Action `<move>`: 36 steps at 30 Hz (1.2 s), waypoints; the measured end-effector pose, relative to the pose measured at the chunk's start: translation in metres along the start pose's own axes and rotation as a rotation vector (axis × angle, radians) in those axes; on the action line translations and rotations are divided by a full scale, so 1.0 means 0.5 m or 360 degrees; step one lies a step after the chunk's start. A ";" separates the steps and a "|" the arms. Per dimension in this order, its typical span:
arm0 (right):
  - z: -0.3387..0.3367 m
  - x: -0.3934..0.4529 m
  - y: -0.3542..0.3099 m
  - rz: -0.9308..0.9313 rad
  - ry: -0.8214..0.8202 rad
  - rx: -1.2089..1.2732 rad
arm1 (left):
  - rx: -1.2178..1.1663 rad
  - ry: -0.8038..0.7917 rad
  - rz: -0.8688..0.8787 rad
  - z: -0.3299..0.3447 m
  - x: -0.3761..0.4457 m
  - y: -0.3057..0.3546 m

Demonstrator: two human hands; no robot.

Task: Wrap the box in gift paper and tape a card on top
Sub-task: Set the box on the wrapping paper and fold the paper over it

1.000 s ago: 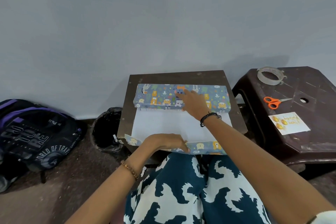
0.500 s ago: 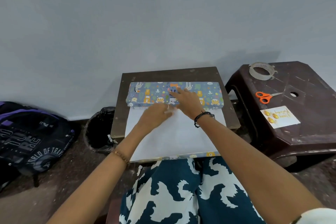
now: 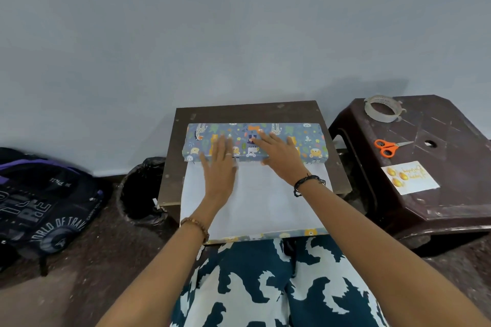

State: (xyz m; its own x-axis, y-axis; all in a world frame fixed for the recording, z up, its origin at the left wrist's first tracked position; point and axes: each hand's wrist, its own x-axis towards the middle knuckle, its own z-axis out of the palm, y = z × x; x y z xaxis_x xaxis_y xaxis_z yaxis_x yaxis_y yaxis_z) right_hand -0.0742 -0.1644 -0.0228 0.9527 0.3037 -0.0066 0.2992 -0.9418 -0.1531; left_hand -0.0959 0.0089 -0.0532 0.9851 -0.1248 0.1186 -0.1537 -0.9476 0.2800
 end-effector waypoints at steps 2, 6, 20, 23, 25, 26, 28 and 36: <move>-0.006 0.002 -0.001 0.0013 -0.0013 0.0014 | -0.0268 0.0205 -0.0395 0.014 -0.037 -0.018; -0.011 -0.002 -0.003 0.0023 -0.0014 -0.0056 | -0.0575 0.0156 -0.0907 0.013 -0.050 -0.028; -0.021 -0.004 0.004 0.0073 -0.0024 -0.0061 | -0.0771 0.0342 -0.1142 -0.014 -0.037 -0.081; -0.020 -0.004 -0.007 0.0078 -0.0011 -0.0119 | -0.0746 0.0314 -0.1165 -0.015 -0.035 -0.090; -0.013 -0.006 -0.010 0.0077 0.0015 -0.0159 | -0.0758 0.0280 -0.1197 -0.020 -0.028 -0.087; -0.011 -0.007 -0.010 0.0083 0.0023 -0.0158 | -0.0768 0.0263 -0.1215 -0.022 -0.024 -0.085; -0.007 -0.010 -0.008 0.0094 0.0033 -0.0145 | -0.0798 0.0233 -0.1233 -0.022 -0.017 -0.081; -0.010 -0.009 -0.005 0.0115 0.0019 -0.0138 | -0.0904 0.0141 -0.1249 -0.024 -0.010 -0.067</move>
State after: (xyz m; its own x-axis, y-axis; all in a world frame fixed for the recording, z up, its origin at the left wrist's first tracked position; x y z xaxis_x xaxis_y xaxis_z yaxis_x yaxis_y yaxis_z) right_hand -0.0791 -0.1642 -0.0174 0.9724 0.2334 -0.0030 0.2327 -0.9703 -0.0668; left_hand -0.0966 0.0449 -0.0520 0.8174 0.5268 -0.2331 0.5069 -0.4657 0.7254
